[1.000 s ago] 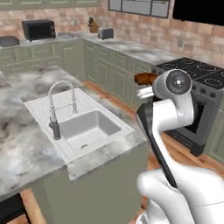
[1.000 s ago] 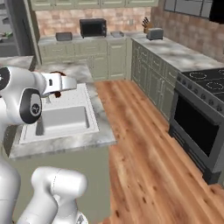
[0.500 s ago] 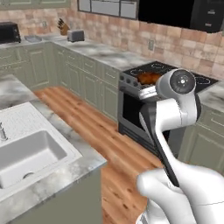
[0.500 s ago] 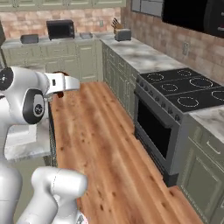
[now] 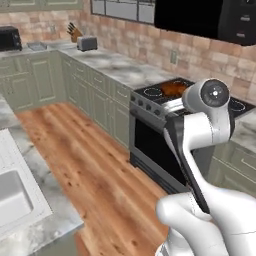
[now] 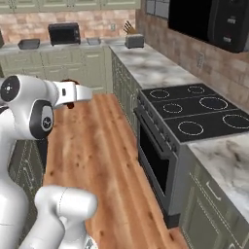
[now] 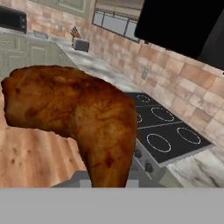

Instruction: Place one corn and one chicken drumstick in each tupperware on the nearby counter, to pack two identical lunches.

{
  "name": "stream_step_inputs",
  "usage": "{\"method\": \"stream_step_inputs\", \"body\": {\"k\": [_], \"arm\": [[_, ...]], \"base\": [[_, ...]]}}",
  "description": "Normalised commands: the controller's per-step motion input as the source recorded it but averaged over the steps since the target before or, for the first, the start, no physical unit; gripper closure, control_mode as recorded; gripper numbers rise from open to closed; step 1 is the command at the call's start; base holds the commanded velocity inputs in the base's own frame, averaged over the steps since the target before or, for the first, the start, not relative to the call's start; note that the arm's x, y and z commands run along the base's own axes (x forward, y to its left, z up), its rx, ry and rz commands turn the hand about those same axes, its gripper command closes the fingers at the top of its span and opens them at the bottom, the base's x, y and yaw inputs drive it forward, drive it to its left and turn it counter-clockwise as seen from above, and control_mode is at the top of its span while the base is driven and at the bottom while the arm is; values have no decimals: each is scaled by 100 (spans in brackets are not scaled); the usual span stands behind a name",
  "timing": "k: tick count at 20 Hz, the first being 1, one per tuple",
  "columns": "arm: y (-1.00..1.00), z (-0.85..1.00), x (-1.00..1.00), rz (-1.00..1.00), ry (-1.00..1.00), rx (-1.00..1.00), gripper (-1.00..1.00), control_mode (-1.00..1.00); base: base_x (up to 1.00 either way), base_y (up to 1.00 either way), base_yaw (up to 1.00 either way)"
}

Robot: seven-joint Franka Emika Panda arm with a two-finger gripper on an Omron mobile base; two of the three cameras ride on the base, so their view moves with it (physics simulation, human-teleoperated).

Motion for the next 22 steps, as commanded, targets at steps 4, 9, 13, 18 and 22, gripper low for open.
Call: {"method": "stream_step_inputs", "body": {"k": [4, 9, 13, 18, 22], "arm": [[0, 0, 0, 0, 0, 0, 100, 100], [0, 0, 0, 0, 0, 0, 100, 100], [0, 0, 0, 0, 0, 0, 100, 100], [0, 0, 0, 0, 0, 0, 100, 100], [0, 0, 0, 0, 0, 0, 100, 100]], "base": [[100, 0, 24], [100, 0, 25], [100, 0, 23], [100, 0, 29], [100, 0, 31]]}}
